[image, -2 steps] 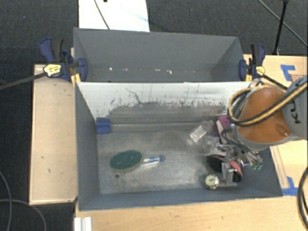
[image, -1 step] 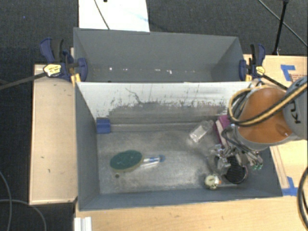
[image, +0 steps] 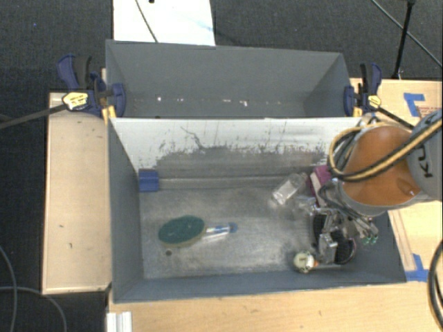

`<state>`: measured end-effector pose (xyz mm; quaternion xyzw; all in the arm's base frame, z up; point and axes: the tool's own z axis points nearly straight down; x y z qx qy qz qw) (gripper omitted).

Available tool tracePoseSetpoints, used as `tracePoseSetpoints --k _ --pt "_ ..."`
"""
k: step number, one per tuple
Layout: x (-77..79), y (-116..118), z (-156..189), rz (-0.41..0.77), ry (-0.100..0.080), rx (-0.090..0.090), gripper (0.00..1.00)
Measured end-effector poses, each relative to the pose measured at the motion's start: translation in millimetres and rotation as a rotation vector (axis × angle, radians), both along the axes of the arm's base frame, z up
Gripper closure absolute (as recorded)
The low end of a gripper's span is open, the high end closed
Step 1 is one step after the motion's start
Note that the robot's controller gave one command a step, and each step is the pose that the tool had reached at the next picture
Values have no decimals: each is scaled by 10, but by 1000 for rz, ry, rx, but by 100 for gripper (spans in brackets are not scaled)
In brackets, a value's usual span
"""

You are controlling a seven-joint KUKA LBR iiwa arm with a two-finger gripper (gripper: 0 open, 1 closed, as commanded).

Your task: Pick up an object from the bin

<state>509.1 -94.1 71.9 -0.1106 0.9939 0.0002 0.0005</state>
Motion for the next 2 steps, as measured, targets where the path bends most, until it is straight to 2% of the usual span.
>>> tracePoseSetpoints --k 1,2 --pt "-251 -504 122 140 -7 13 0" --pt "7 -460 -9 246 19 23 0"
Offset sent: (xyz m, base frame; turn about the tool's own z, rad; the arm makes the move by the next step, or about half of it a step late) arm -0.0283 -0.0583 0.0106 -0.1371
